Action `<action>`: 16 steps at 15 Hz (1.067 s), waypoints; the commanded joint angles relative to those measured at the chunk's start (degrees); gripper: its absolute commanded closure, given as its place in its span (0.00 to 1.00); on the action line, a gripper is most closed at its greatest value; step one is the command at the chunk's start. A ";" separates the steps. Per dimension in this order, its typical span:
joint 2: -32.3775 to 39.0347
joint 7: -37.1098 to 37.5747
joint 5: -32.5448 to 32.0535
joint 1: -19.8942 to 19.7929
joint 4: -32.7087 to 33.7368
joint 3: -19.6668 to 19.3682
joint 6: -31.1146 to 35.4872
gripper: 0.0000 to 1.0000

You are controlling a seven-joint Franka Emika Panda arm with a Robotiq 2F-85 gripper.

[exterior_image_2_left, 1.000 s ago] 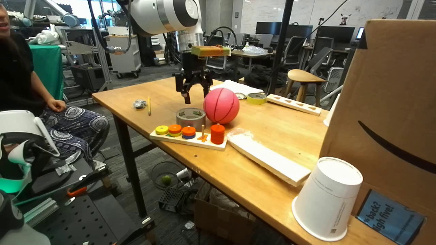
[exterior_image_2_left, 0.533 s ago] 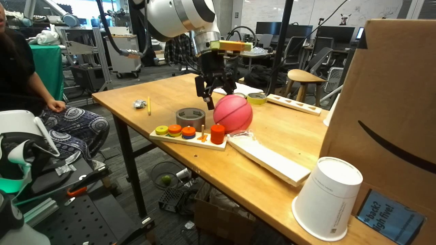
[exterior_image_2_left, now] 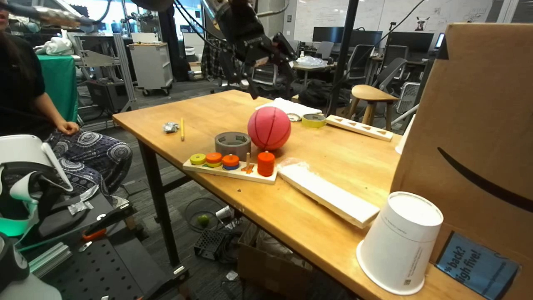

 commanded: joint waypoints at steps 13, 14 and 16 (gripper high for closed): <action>-8.85 28.23 17.77 18.11 -3.29 13.86 9.26 0.00; -7.34 28.15 17.69 18.40 -2.89 14.56 11.68 0.00; -4.22 27.85 17.32 18.44 -1.71 15.76 15.51 0.00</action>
